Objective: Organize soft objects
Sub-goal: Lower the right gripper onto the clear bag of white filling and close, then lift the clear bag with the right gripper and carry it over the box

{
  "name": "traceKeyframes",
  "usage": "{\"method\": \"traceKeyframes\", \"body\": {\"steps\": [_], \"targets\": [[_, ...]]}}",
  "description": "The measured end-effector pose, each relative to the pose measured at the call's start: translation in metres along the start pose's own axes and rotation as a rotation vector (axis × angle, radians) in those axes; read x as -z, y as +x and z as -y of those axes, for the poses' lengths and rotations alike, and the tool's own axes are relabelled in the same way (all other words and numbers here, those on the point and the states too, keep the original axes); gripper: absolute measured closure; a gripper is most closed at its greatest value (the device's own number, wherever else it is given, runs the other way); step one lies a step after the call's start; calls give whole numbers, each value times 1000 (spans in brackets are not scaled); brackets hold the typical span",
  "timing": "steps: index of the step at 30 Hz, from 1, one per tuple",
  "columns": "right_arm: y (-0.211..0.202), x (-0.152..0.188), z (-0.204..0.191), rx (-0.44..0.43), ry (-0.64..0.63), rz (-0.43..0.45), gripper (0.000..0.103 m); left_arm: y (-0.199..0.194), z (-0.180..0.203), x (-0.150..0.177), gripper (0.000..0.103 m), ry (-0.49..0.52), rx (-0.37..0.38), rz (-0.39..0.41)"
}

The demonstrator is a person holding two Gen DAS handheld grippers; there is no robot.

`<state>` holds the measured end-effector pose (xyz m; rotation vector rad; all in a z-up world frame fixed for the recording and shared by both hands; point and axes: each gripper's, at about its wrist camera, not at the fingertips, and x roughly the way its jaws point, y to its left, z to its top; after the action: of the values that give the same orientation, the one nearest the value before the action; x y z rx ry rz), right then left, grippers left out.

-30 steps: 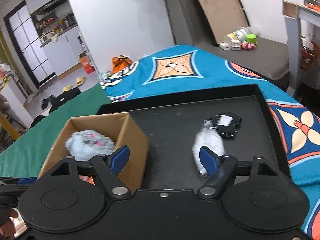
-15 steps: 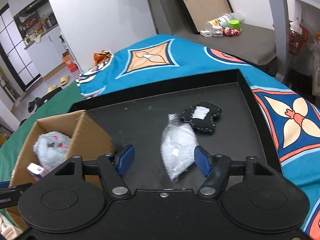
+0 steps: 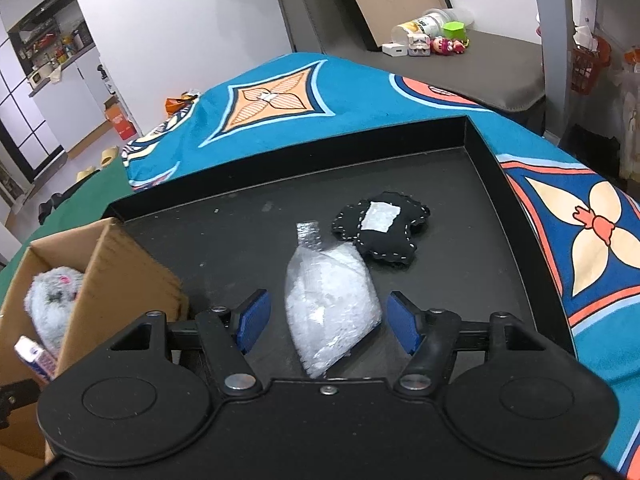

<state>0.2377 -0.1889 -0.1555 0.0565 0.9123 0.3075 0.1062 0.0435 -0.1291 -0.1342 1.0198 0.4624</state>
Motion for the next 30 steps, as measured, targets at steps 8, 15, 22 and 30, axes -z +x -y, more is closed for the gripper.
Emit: {"method": "traceKeyframes", "body": {"steps": [8, 15, 22, 30], "targets": [[10, 0, 0, 7, -14, -4, 54, 2, 2, -1, 45, 2, 1, -3], [-1, 0, 2, 1, -35, 18, 75, 0, 1, 0, 45, 1, 6, 1], [-22, 0, 8, -15, -25, 55, 87, -6, 0, 0, 45, -5, 15, 18], [-43, 0, 5, -41, -39, 92, 88, -12, -5, 3, 45, -11, 29, 33]]}}
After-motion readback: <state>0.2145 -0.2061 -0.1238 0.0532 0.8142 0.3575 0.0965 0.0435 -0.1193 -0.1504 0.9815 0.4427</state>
